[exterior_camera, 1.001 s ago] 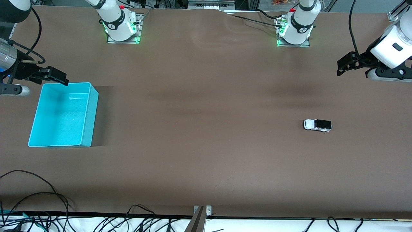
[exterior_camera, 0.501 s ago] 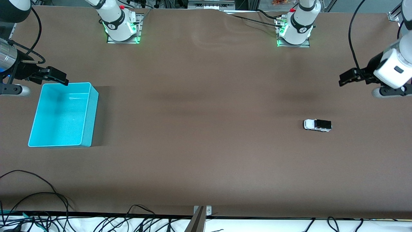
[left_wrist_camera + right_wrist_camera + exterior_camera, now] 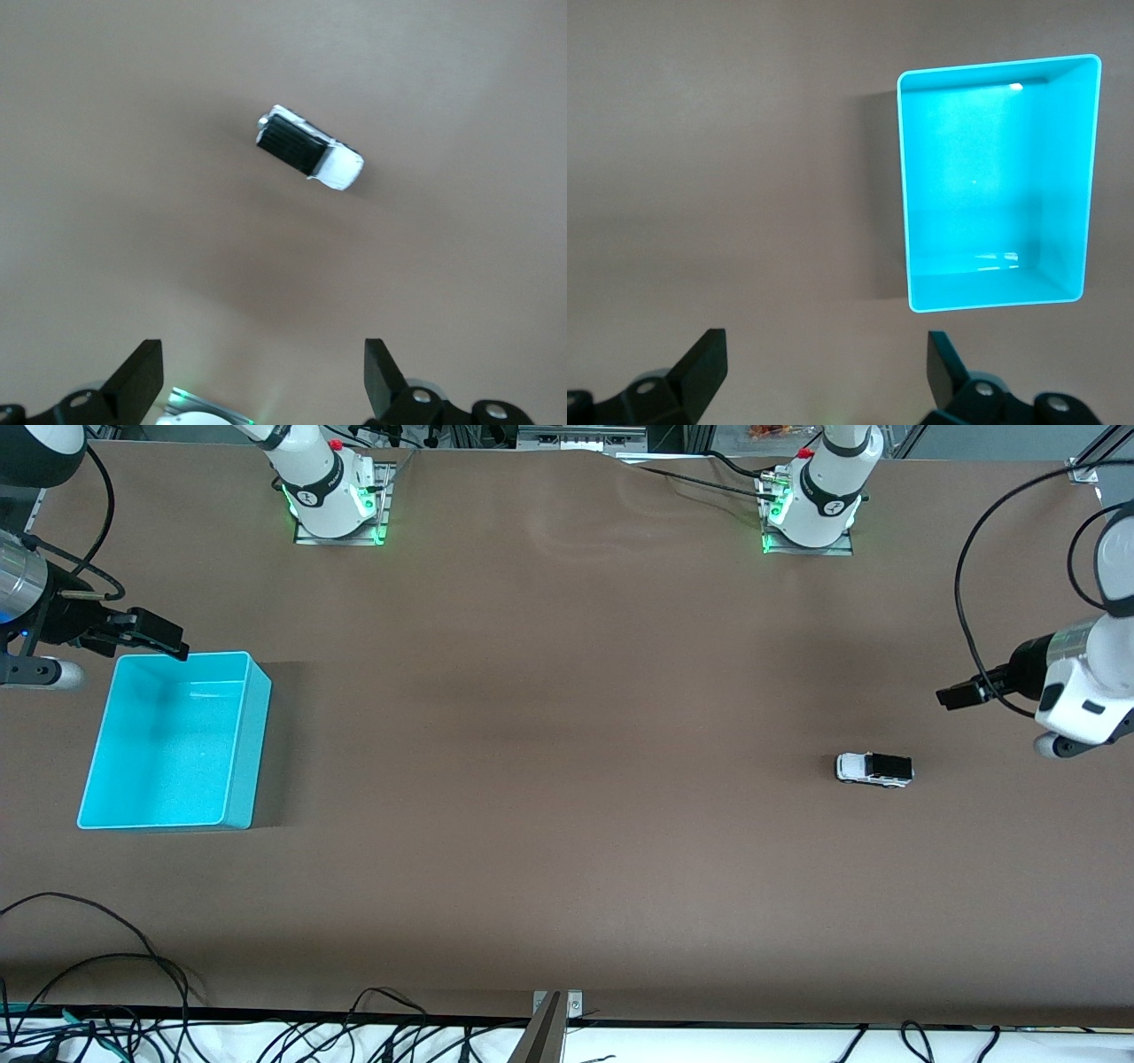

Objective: Wind and store white jeep toy

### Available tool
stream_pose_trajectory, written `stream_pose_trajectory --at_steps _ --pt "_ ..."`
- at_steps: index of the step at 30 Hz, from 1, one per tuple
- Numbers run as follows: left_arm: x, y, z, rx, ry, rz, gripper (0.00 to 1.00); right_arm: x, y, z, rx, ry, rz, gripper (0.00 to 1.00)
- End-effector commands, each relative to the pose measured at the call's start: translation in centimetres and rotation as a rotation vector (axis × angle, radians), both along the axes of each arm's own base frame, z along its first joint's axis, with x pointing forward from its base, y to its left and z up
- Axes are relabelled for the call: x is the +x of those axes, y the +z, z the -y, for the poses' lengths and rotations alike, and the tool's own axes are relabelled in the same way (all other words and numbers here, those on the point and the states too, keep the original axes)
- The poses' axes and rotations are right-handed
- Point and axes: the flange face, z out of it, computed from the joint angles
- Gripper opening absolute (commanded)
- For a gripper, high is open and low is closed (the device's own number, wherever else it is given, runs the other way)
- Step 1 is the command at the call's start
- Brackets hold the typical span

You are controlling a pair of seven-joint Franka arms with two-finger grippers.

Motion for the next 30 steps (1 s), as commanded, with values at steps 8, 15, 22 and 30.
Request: stream_pose_trajectory --at_steps 8,15,22,30 --pt "2.7 -9.2 -3.3 0.122 0.414 -0.093 1.00 -0.6 0.3 0.0 0.023 0.006 -0.002 1.00" --pt "3.7 -11.9 -6.1 0.048 0.661 -0.046 1.00 -0.6 0.3 -0.1 0.022 0.007 -0.002 1.00" --pt "4.3 -16.4 -6.7 0.099 0.909 0.018 1.00 -0.6 0.3 -0.1 0.022 0.007 -0.002 1.00" --pt "2.6 -21.2 -6.0 0.122 1.023 0.062 1.00 -0.6 0.3 -0.1 0.023 0.007 -0.002 1.00"
